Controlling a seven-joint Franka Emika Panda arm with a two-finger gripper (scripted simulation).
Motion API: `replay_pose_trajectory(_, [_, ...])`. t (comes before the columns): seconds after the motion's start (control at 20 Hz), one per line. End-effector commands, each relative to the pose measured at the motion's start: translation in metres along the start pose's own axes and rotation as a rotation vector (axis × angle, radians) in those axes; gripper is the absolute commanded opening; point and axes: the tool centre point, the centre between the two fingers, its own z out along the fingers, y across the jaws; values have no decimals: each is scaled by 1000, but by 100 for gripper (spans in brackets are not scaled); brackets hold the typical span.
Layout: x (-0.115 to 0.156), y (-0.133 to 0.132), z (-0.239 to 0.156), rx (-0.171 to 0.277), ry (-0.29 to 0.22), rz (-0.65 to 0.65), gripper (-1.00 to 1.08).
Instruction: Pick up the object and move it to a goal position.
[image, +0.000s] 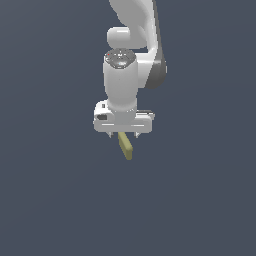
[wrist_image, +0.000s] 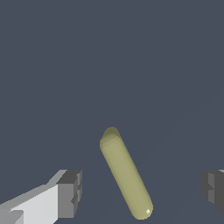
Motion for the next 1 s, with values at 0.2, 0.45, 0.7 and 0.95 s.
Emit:
replay_pose_trajectory(0.2, [3, 7, -3, -3, 10, 6, 100])
replay_pose_trajectory(0.45, [9, 25, -11, -11, 34, 19, 100])
replay_pose_trajectory(0.7, [9, 26, -12, -11, 35, 21, 100])
replay_pose_trajectory(0.95, [8, 25, -11, -12, 34, 10, 100])
